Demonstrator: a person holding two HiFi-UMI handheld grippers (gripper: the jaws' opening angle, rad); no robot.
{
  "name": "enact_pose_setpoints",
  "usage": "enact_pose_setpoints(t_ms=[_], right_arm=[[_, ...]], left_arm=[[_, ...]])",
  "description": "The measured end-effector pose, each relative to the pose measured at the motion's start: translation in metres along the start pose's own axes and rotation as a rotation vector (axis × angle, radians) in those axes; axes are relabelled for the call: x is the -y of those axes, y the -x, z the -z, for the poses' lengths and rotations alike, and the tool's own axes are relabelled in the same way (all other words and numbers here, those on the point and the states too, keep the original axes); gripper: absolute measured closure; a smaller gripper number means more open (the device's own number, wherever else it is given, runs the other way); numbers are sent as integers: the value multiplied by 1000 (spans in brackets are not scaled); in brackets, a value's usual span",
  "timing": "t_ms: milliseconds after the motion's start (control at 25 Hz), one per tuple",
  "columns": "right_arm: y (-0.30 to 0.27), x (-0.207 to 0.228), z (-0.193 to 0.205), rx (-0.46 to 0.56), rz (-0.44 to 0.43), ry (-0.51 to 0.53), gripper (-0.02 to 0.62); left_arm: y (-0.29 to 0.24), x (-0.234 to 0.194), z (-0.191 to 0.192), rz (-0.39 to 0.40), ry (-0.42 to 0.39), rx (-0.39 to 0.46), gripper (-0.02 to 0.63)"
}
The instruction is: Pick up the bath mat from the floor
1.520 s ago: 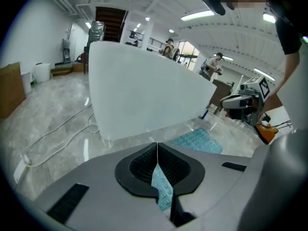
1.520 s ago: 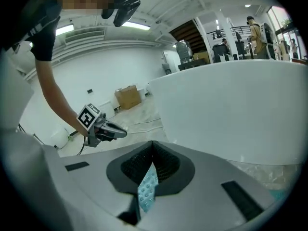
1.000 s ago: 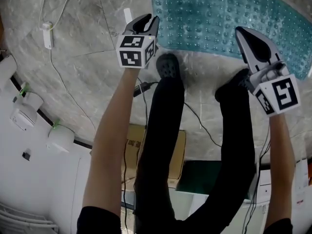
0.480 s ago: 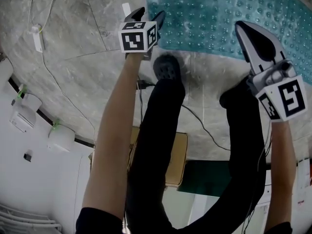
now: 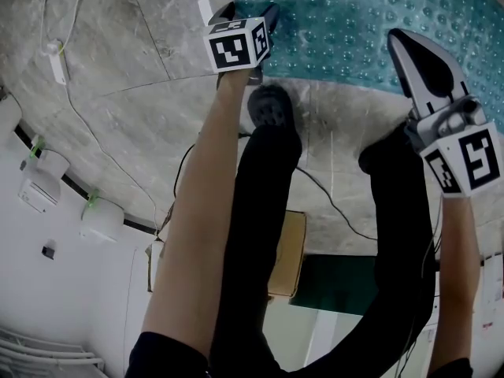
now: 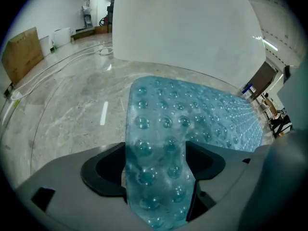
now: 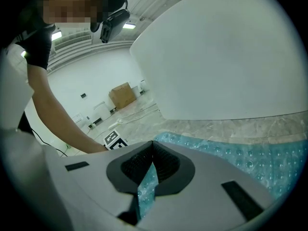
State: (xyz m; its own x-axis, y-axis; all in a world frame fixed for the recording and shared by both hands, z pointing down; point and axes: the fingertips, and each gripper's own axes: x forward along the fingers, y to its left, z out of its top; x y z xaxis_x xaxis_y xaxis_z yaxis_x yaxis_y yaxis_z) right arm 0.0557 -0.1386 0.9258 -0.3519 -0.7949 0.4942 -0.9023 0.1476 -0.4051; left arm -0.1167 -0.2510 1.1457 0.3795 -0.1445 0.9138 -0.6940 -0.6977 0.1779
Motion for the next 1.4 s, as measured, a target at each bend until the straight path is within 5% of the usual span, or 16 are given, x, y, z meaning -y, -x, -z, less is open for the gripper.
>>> enact_pose_setpoints(t_ms=[280,400,560,720,1400], right_arm=[[4,0,0,10,6,-20,582],[5,-4,-1,11,3,-19,581],[12,-6,-3,7,5,-22,582],[24,-9,-13,8,19,-24,581],[142,-35,-138,67,118,-30,581]], left_arm=[[-1,20,1,63,-37,-45,221],[1,37,2,114,-76,-56,309],[8,40,-4,78,-66,-48,446],[22,54,-10,93,-103,-69,476],[145,190,-64,269,-206,-74,551]])
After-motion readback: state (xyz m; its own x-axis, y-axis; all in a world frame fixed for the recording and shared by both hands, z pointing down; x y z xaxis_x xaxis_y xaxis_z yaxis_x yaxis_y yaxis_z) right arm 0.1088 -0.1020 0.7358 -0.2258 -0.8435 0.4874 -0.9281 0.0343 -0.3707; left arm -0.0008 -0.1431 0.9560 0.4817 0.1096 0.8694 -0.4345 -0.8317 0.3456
